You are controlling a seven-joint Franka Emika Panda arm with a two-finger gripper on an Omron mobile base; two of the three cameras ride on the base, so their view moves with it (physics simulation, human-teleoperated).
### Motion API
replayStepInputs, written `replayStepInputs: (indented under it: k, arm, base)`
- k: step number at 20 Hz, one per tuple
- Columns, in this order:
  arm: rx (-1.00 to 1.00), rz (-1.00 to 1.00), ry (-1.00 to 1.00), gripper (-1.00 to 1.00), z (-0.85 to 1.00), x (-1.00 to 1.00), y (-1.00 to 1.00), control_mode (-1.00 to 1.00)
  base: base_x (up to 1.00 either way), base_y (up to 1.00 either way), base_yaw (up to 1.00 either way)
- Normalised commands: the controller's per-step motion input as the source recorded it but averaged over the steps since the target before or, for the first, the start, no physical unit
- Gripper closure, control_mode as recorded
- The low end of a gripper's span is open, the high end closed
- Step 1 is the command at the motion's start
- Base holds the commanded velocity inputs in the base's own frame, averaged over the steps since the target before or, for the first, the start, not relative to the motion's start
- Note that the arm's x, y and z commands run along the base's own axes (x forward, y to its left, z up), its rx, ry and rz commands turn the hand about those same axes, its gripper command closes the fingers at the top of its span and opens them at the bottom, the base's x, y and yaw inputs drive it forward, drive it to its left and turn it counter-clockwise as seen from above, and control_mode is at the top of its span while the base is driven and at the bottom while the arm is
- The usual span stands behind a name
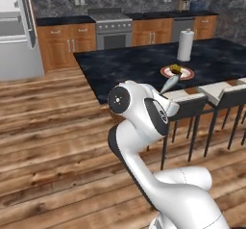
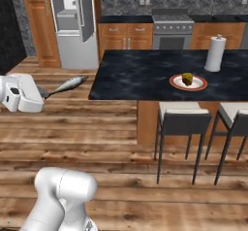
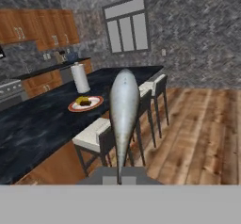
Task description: Take the cheese, fish, and sweet potato from the fridge and place them on the plate on the dining counter to create an appetizer plate.
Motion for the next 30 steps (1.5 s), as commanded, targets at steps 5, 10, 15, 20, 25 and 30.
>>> replayStepInputs:
  k: [5,10,15,20,25,30]
  arm:
    - [0.00,0.00,0.00,1.00,0.00,0.00,0.00,1.00]
    - [0.00,0.00,0.00,1.00,0.00,0.00,0.00,1.00]
    - [0.00,0.00,0.00,1.00,0.00,0.00,0.00,1.00]
    - [0.00,0.00,0.00,1.00,0.00,0.00,0.00,1.00]
    - [0.00,0.00,0.00,1.00,0.00,0.00,0.00,1.00]
    - [0.00,0.00,0.00,1.00,0.00,0.00,0.00,1.00]
  base:
    - [0.00,-0.88,0.00]
    - [0.02,-0.78,0.00]
    - [0.20,-0.64,0.00]
    - [0.37,-0.36,0.00]
    - [0.52,-0.13,0.00]
    - [0.71,-0.07,0.00]
